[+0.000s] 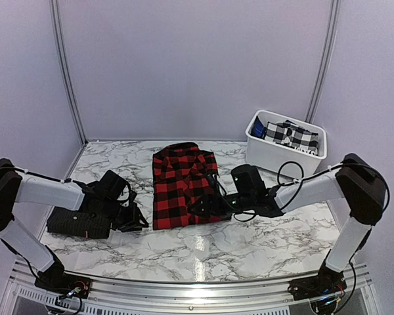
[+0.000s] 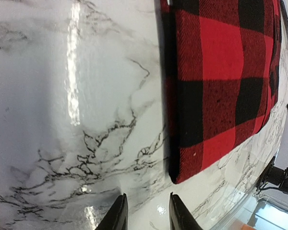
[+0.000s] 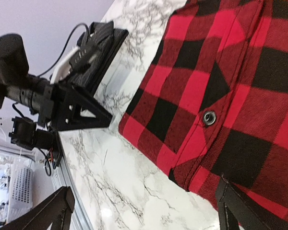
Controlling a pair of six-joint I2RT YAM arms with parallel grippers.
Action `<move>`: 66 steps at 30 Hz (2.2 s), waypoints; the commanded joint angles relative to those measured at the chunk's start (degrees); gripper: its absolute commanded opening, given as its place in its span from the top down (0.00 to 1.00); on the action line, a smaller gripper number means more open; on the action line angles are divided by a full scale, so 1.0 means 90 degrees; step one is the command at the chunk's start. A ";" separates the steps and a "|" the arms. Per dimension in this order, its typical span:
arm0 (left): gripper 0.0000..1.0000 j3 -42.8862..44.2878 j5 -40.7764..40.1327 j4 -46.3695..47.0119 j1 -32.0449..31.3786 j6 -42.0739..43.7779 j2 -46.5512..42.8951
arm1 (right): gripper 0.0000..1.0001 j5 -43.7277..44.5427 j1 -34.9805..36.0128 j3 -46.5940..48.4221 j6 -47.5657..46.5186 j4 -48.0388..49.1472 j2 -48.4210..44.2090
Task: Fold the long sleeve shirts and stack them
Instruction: Smooth out the 2/3-rectangle-folded shirt at the center of the board, then pick up the 2/3-rectangle-folded shirt from the center of the board.
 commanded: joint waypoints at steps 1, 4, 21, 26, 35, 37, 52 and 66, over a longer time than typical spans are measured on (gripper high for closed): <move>0.68 -0.0196 0.0204 0.0191 -0.0130 -0.0218 -0.0365 | 0.02 0.1254 -0.0002 -0.0106 -0.0311 -0.0833 -0.0786; 0.68 -0.0259 0.0166 0.0198 -0.0179 -0.0298 -0.0428 | 0.01 0.1519 -0.0175 -0.0373 -0.0402 -0.1169 -0.1037; 0.71 -0.0093 -0.0747 0.0278 -0.0667 -0.0403 -0.0124 | 0.52 0.2249 -0.0758 -0.1080 -0.0886 -0.1705 -0.1338; 0.71 0.0059 -0.0836 0.0297 -0.0745 -0.0347 0.0008 | 0.61 0.2245 -0.0758 -0.1036 -0.0888 -0.1637 -0.1126; 0.72 0.0507 -0.0880 0.0349 -0.0920 -0.0225 0.0498 | 0.71 0.2235 -0.0686 -0.0950 -0.0943 -0.1606 -0.0920; 0.74 0.0571 -0.0903 0.0350 -0.0937 -0.0199 0.0577 | 0.71 0.2227 -0.0680 -0.0931 -0.0966 -0.1593 -0.0868; 0.78 0.0678 -0.0979 0.0356 -0.1000 -0.0218 0.0792 | 0.78 0.2228 -0.0544 -0.0625 -0.1111 -0.1613 -0.0549; 1.00 0.0437 -0.1200 0.0199 -0.1008 -0.0369 0.0190 | 1.00 0.2501 -0.0225 -0.0601 -0.1095 -0.1999 -0.0886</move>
